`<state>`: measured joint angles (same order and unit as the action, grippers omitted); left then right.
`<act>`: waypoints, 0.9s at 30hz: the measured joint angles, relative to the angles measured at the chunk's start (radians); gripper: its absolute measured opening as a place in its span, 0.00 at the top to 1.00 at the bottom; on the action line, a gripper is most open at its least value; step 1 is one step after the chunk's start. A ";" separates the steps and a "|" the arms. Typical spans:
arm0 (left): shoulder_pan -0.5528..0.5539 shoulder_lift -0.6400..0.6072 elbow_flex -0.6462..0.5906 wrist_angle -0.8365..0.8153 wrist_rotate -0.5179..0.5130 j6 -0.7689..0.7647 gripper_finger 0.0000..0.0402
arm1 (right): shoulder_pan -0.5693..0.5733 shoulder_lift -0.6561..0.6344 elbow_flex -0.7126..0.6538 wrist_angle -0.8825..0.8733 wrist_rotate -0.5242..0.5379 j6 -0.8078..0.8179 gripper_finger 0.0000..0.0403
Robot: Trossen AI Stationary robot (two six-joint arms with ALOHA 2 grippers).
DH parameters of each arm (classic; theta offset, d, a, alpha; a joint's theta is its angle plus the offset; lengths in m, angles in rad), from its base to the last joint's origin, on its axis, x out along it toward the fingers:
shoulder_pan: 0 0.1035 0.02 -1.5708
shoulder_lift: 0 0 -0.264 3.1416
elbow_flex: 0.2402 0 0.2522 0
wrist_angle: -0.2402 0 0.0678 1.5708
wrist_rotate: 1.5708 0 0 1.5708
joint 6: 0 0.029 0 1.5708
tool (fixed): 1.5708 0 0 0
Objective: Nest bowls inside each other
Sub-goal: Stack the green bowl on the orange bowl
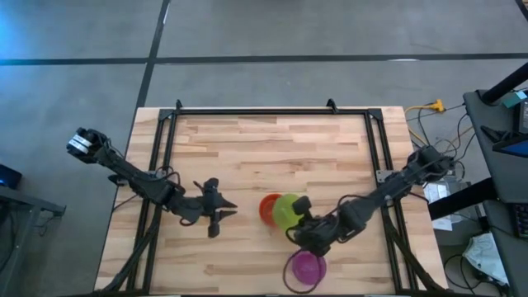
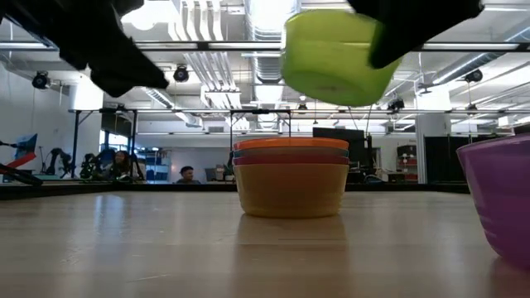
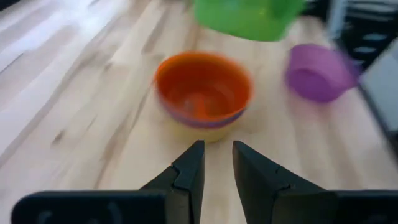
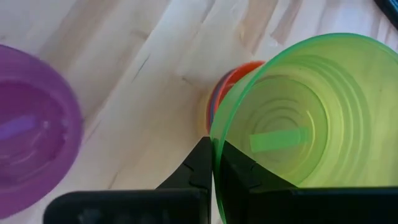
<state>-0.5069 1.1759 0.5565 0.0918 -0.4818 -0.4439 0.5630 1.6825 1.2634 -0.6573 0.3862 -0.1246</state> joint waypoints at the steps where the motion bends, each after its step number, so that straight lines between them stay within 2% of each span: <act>1: 0.000 0.000 0.000 -0.023 -0.013 -0.021 0.83 | -0.008 0.022 0.017 0.000 0.000 -0.017 0.98; 4: 0.001 0.000 -0.001 -0.060 -0.042 -0.057 0.83 | -0.044 0.091 0.078 -0.004 -0.016 -0.049 0.98; 8: 0.001 0.000 0.000 -0.057 -0.047 -0.056 0.83 | -0.112 0.165 0.162 -0.022 -0.138 -0.082 0.98; 10: 0.000 0.000 0.000 -0.056 -0.047 -0.057 0.83 | -0.141 0.192 0.194 -0.041 -0.166 -0.087 0.98; 15: 0.000 0.000 0.001 -0.056 -0.047 -0.057 0.83 | -0.189 0.229 0.248 -0.132 -0.176 -0.087 0.98; 27: 0.000 0.000 0.001 -0.054 -0.046 -0.057 0.83 | -0.204 0.282 0.247 -0.145 -0.214 -0.061 0.98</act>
<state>-0.5068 1.1758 0.5571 0.0376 -0.5281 -0.5007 0.3592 1.9644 1.5105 -0.8023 0.1722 -0.1857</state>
